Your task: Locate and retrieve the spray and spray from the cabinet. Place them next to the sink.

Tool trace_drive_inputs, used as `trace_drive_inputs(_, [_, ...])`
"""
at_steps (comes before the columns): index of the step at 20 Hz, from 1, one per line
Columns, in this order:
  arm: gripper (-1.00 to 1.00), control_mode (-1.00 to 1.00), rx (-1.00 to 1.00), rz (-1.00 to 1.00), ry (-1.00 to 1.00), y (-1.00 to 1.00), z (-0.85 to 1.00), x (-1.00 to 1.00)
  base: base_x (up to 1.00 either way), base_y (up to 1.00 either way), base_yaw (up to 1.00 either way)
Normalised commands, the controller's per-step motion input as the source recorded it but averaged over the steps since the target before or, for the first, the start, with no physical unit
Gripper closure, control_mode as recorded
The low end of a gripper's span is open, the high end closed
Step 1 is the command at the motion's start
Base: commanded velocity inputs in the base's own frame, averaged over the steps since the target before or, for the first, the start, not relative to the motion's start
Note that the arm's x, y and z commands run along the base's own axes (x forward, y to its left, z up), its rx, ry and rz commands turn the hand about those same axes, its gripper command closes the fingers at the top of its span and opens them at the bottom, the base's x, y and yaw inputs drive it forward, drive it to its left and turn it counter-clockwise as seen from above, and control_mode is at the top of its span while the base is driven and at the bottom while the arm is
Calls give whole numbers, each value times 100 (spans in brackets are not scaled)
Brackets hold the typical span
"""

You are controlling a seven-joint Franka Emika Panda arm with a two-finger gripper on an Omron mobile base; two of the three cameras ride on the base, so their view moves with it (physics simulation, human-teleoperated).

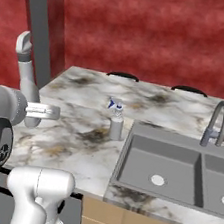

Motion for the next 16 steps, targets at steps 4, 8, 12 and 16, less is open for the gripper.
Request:
trace_drive_inputs(4, [100,100,0,0,0,0,0,0,22,-80,-5])
trace_drive_inputs(8, [100,100,0,0,0,0,0,0,14,-48,-1])
trace_drive_inputs(12, [100,100,0,0,0,0,0,0,23,-59,-2])
trace_drive_inputs(16, [100,100,0,0,0,0,0,0,27,-68,-4])
